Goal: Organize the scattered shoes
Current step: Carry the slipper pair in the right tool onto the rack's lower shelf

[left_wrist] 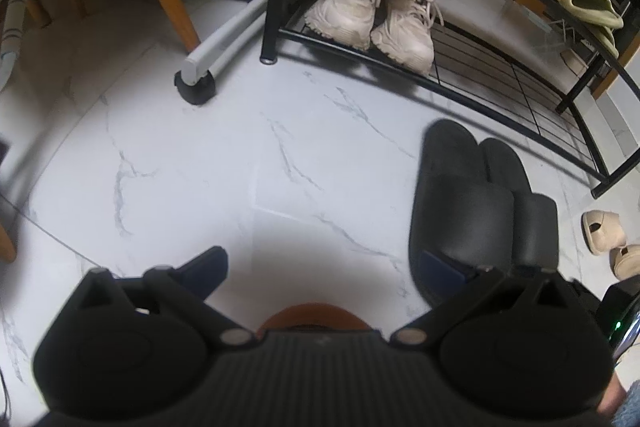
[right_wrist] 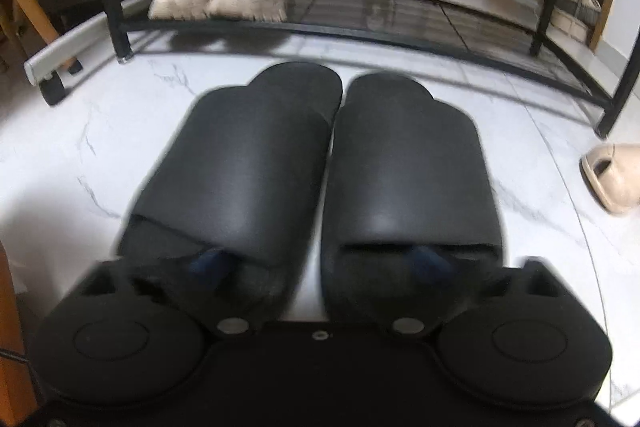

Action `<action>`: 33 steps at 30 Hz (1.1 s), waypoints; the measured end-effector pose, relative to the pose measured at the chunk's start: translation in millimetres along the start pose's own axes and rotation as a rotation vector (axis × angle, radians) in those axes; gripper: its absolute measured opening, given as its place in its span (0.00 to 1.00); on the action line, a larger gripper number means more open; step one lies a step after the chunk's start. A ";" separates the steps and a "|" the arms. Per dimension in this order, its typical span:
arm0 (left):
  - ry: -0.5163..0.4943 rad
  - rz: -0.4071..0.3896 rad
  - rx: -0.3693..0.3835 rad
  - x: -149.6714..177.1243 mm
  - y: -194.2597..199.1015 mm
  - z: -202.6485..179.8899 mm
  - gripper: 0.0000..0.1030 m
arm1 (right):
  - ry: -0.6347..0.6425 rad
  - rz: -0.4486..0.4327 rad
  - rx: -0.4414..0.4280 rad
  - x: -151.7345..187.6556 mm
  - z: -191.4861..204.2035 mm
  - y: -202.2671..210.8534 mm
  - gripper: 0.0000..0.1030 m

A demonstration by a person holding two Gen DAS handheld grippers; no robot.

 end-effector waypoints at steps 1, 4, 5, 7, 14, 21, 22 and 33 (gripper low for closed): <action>0.005 0.005 0.001 0.5 -0.6 0.3 0.99 | 0.001 -0.004 0.001 -1.3 -0.2 -0.2 0.56; 0.017 0.018 0.003 1.9 -2.4 1.2 0.99 | -0.025 -0.014 0.016 -3.3 -5.3 -5.2 0.67; 0.019 0.021 0.002 2.4 -2.9 1.4 0.99 | -0.038 -0.016 0.032 -3.2 -7.9 -7.9 0.85; 0.014 0.027 -0.003 4.4 -4.6 1.2 0.99 | -0.079 -0.026 0.055 -1.9 -14.6 -16.6 0.93; -0.010 0.034 0.007 6.9 -8.4 -3.8 0.99 | 0.023 -0.095 0.033 -13.9 -3.5 -17.7 0.36; 0.005 0.036 -0.002 5.8 -10.9 -0.7 0.99 | 0.028 -0.117 0.007 -29.3 4.2 3.4 0.25; 0.010 0.036 0.000 5.5 -10.9 -0.2 0.99 | 0.021 -0.115 -0.001 -32.1 5.9 11.5 0.25; 0.068 -0.005 -0.013 -4.4 -2.9 11.2 0.99 | -0.146 -0.165 -0.014 -65.2 10.4 82.2 0.27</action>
Point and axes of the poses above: each gripper's, at about its wrist camera, not at the fingertips, and y roughly against the way its jaws point, z to its left, x to its underside, the point moved 6 cm from there along -y, roughly the way its jaws point, and after that the axes turned 10 degrees about -z, right-handed, at the moved point
